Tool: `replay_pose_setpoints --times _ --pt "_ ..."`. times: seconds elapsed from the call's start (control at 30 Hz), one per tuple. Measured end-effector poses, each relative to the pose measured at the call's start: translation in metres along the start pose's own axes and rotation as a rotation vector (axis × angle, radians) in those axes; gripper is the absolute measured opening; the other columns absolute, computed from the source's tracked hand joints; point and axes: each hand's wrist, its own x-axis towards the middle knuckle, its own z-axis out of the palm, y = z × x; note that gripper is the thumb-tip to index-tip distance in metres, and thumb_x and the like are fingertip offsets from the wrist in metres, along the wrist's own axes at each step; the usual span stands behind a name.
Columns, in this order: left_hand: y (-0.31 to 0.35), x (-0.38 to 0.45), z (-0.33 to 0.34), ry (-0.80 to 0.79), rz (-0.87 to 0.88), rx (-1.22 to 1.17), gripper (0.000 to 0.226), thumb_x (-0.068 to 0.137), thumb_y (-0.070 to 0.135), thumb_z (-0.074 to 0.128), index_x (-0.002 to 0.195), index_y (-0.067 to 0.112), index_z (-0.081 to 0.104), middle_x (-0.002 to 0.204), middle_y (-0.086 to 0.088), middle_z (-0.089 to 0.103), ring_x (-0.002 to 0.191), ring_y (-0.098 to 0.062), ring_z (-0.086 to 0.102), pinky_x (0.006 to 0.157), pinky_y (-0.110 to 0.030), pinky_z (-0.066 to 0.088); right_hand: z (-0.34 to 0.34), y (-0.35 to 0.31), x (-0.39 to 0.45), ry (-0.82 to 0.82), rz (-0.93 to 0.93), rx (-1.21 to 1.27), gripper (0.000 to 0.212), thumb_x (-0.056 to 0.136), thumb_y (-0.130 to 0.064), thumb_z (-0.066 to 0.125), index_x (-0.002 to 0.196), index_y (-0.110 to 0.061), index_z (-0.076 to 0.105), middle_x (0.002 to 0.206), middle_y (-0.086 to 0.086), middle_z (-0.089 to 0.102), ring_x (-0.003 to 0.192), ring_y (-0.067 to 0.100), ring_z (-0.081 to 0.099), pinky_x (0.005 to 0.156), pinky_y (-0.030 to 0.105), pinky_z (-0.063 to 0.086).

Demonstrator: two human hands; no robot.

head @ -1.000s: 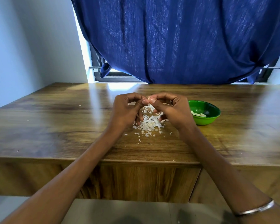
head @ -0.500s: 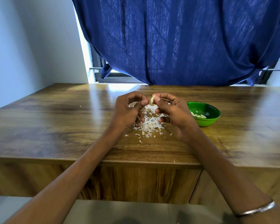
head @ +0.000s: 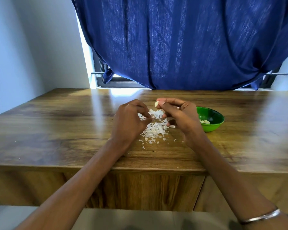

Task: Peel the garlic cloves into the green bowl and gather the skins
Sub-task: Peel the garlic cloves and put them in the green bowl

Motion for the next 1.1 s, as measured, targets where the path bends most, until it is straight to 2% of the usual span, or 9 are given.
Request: replay_pose_setpoints --times 0.17,0.3,0.33,0.4,0.6,0.7,0.8,0.9,1.1 --pt "0.004 0.000 0.000 0.045 -0.042 0.017 0.037 0.083 0.054 0.078 0.069 0.021 0.078 0.083 0.016 0.066 0.064 0.001 0.055 0.063 -0.026 0.045 -0.043 -0.027 0.006 0.123 -0.145 -0.365 0.010 0.083 -0.020 0.080 0.093 -0.020 0.078 0.085 -0.009 0.078 0.066 0.000 0.068 0.053 0.013 0.047" --pt "0.005 0.000 0.000 0.039 -0.054 0.018 0.023 0.104 0.020 0.057 0.086 0.017 0.070 0.086 0.011 0.061 0.065 -0.006 0.055 0.066 -0.033 0.045 -0.092 -0.039 0.019 0.217 -0.173 -0.782 0.008 0.077 -0.034 0.085 0.079 -0.034 0.077 0.078 -0.019 0.075 0.077 -0.006 0.069 0.069 0.018 0.053" --pt "0.002 0.000 -0.001 0.008 -0.066 0.018 0.019 0.098 0.003 0.057 0.093 0.017 0.069 0.092 0.008 0.062 0.071 -0.011 0.059 0.068 -0.037 0.049 -0.100 -0.039 0.022 0.229 -0.146 -0.868 0.009 0.075 -0.039 0.085 0.075 -0.038 0.076 0.076 -0.021 0.074 0.081 -0.003 0.070 0.073 0.025 0.055" --pt "0.000 0.000 -0.003 -0.057 -0.104 0.050 0.047 0.078 -0.019 0.057 0.109 0.015 0.068 0.108 0.001 0.063 0.086 -0.019 0.065 0.076 -0.041 0.055 -0.109 -0.040 0.027 0.180 -0.056 -1.036 0.010 0.074 -0.043 0.084 0.071 -0.043 0.075 0.073 -0.023 0.072 0.085 0.000 0.068 0.076 0.032 0.055" --pt "-0.005 0.000 -0.001 -0.051 -0.112 0.083 0.052 0.075 -0.022 0.052 0.109 0.012 0.069 0.108 -0.003 0.069 0.099 -0.017 0.063 0.078 -0.018 0.038 -0.102 -0.044 0.030 0.061 0.054 -1.295 0.030 0.087 -0.021 0.070 0.073 -0.048 0.073 0.079 -0.023 0.067 0.075 0.003 0.058 0.058 0.027 0.041" --pt "-0.005 -0.001 0.000 -0.057 -0.087 0.024 0.041 0.087 -0.016 0.051 0.111 0.012 0.067 0.096 0.001 0.073 0.083 -0.012 0.065 0.074 -0.025 0.045 -0.093 -0.042 0.030 0.081 -0.038 -1.258 0.022 0.090 -0.026 0.070 0.081 -0.046 0.074 0.074 -0.025 0.061 0.081 0.005 0.059 0.065 0.028 0.042" --pt "-0.003 -0.002 0.000 -0.066 -0.045 -0.021 0.021 0.106 0.010 0.045 0.106 0.013 0.066 0.079 0.007 0.071 0.063 -0.001 0.060 0.061 -0.023 0.046 -0.075 -0.034 0.031 -0.035 -0.136 -1.149 0.021 0.091 -0.023 0.072 0.086 -0.044 0.072 0.084 -0.023 0.066 0.081 -0.003 0.061 0.061 0.019 0.045" --pt "0.000 -0.003 -0.002 -0.083 -0.053 -0.027 0.048 0.108 0.046 0.033 0.094 0.016 0.068 0.069 0.006 0.069 0.060 -0.007 0.063 0.064 -0.035 0.053 -0.047 -0.022 0.026 -0.227 -0.165 -1.108 0.021 0.090 -0.019 0.072 0.093 -0.039 0.071 0.092 -0.016 0.071 0.082 -0.003 0.063 0.066 0.011 0.047" --pt "0.002 -0.002 -0.003 -0.065 -0.068 -0.052 0.057 0.106 0.053 0.031 0.084 0.015 0.068 0.063 0.003 0.067 0.056 -0.015 0.063 0.062 -0.046 0.054 -0.022 -0.002 0.022 -0.317 -0.170 -1.267 0.016 0.086 -0.022 0.078 0.092 -0.037 0.074 0.105 -0.012 0.073 0.094 0.004 0.065 0.093 0.038 0.057"
